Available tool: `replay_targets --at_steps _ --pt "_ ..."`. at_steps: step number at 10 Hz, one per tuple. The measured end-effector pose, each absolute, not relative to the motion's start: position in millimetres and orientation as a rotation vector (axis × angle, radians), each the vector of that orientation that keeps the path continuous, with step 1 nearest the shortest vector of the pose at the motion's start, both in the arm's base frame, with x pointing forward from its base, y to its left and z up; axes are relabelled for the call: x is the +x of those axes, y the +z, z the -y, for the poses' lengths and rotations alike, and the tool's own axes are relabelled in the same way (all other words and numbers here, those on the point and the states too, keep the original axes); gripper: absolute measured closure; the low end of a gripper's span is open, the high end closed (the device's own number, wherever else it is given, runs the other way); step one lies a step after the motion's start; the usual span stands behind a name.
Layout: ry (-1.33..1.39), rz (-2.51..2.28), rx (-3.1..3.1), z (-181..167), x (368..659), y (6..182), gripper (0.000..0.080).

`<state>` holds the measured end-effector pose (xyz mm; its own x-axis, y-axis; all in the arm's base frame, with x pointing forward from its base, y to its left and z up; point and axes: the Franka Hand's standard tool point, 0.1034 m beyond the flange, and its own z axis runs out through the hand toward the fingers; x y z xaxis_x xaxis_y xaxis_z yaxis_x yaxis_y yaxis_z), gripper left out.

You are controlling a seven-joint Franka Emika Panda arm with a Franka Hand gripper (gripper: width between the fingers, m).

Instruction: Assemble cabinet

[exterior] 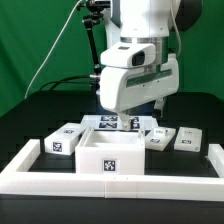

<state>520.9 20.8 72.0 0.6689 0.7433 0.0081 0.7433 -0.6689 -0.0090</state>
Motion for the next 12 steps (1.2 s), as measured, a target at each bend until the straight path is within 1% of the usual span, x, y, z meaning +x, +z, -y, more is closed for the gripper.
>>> replay_targets --at_steps 6,8,10,12 --pt "-0.010 1.298 -2.850 -19.8 520.2 71.4 0.0001" --pt "-0.117 1.751 -2.638 2.0 499.6 58.6 0.0001" --pt "-0.114 1.959 -2.505 6.8 490.9 52.0 0.0001" --pt "-0.110 1.977 -2.490 3.8 486.8 48.7 0.0001"
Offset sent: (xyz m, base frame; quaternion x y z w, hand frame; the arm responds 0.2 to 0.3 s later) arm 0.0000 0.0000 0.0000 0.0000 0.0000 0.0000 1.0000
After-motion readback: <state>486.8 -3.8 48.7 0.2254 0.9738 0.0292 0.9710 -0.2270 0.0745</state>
